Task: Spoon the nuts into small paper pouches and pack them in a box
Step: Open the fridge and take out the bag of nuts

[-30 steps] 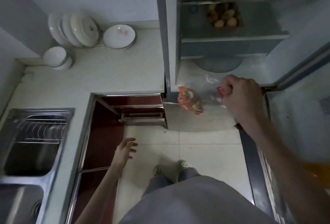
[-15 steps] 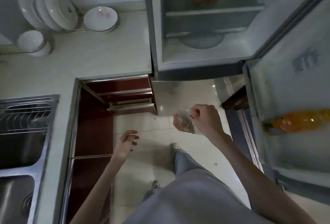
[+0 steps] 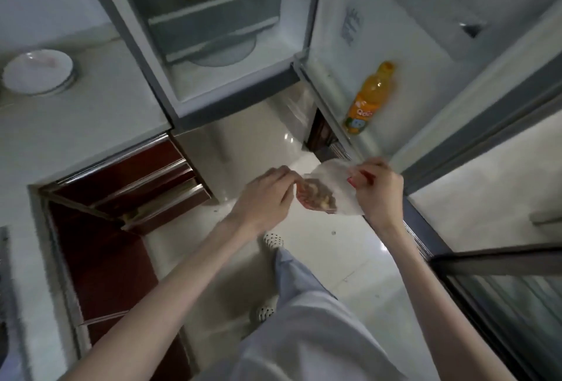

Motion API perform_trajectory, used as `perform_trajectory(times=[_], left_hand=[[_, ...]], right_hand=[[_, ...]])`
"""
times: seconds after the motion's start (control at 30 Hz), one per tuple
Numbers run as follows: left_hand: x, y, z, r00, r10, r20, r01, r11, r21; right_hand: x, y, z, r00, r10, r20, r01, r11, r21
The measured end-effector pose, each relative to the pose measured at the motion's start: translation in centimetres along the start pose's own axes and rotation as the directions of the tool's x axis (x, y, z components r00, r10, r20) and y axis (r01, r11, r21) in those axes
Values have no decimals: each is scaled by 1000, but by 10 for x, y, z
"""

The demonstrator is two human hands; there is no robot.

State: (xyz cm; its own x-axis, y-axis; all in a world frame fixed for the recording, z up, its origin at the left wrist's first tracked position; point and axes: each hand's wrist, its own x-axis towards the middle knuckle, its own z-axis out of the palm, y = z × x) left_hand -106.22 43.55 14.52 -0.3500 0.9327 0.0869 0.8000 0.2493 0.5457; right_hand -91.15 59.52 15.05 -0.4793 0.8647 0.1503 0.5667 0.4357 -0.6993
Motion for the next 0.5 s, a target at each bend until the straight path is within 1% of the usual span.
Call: perform_trajectory(times=[0.07, 0.13, 0.27, 0.37, 0.43, 0.5], left_hand=[[28, 37, -5, 969, 246, 31, -248, 964, 101], [56, 75, -6, 913, 399, 80, -407, 899, 162], [100, 135, 1, 839, 499, 216, -543, 788, 289], [121, 164, 15, 746, 577, 333, -666, 647, 371], [131, 180, 22, 694, 618, 369, -719, 583, 377], [140, 195, 27, 668, 641, 379, -742, 532, 408]], right_hand=[[-3, 16, -24, 990, 64, -126, -59, 997, 38], [2, 34, -44, 981, 109, -163, -104, 994, 39], [15, 67, -71, 961, 195, -195, -184, 980, 71], [21, 91, -86, 943, 240, -231, -238, 971, 40], [29, 103, -95, 935, 259, -240, -254, 966, 54], [39, 111, -103, 934, 278, -223, -274, 961, 50]])
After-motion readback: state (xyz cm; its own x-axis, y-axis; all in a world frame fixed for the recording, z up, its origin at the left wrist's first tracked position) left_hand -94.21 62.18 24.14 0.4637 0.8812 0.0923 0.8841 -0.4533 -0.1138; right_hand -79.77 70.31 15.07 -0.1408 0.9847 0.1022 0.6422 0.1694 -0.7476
